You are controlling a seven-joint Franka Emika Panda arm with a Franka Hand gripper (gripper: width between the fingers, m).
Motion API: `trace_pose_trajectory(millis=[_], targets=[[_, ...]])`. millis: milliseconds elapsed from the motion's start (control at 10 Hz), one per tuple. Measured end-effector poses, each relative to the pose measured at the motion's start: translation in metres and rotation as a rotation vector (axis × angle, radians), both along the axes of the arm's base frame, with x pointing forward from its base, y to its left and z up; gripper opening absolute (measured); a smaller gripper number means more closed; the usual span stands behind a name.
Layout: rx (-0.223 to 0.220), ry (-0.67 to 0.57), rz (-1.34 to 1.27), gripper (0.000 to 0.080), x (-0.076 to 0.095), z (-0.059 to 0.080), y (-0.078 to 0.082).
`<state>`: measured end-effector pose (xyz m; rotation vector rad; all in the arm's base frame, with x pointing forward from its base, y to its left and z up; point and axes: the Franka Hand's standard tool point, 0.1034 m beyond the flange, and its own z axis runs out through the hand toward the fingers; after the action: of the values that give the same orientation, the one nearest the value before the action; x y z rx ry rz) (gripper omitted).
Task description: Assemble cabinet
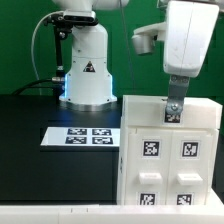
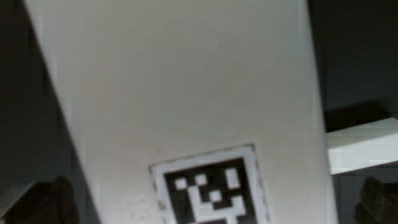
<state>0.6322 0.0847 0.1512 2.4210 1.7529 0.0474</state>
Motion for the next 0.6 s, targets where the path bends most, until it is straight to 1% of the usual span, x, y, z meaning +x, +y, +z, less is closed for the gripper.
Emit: trace_pose_trajectory(millis=[100, 200, 300, 500, 600], targets=[[0.002, 0.000, -0.024, 0.0796, -0.0004, -0.0002, -0.0007], [0.004, -0.002, -0.044, 0.0651, -0.0003, -0.0003, -0.0012], [0.008, -0.007, -0.081, 0.0558, 0.0000, 0.0000, -0.0016], [0.028, -0.025, -0.247, 0.0558, 0.0004, 0.0004, -0.0019], [0.032, -0.028, -0.277, 0.0558, 0.0005, 0.0004, -0.0020]])
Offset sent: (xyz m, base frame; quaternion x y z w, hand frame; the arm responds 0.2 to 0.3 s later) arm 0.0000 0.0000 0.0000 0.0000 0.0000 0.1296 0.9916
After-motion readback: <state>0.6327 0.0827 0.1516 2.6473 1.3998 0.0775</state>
